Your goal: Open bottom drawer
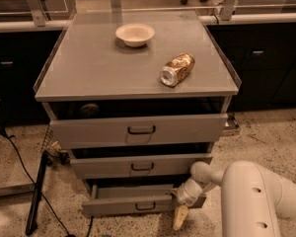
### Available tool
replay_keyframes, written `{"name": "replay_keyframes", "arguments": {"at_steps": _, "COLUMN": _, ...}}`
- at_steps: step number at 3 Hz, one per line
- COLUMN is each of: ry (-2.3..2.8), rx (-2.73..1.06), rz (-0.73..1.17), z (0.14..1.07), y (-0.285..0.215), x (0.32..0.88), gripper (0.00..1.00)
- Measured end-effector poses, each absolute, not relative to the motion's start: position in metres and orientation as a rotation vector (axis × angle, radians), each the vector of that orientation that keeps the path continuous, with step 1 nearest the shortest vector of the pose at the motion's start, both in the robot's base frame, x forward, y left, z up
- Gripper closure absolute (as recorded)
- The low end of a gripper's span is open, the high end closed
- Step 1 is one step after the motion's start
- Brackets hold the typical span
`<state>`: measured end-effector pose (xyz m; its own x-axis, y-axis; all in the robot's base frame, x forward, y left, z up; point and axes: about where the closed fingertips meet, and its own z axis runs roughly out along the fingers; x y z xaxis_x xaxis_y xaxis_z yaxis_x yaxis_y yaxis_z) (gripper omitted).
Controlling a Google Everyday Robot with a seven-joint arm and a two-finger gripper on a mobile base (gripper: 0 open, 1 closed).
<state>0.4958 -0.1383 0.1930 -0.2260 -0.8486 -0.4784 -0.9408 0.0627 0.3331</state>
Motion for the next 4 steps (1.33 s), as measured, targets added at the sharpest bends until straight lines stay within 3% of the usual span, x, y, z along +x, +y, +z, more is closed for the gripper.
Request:
{"name": "replay_keyframes", "arguments": {"at_steps": 3, "ry": 2.245, "rx": -1.822, "rz": 0.988, "z": 0.196, "y": -0.151, "x": 0.452, "gripper": 0.0}}
{"name": "replay_keyframes", "arguments": {"at_steps": 4, "ry": 2.272, "rx": -1.807, "rz": 1.11, "z": 0.197, "y": -0.158, "x": 0.428, "gripper": 0.0}}
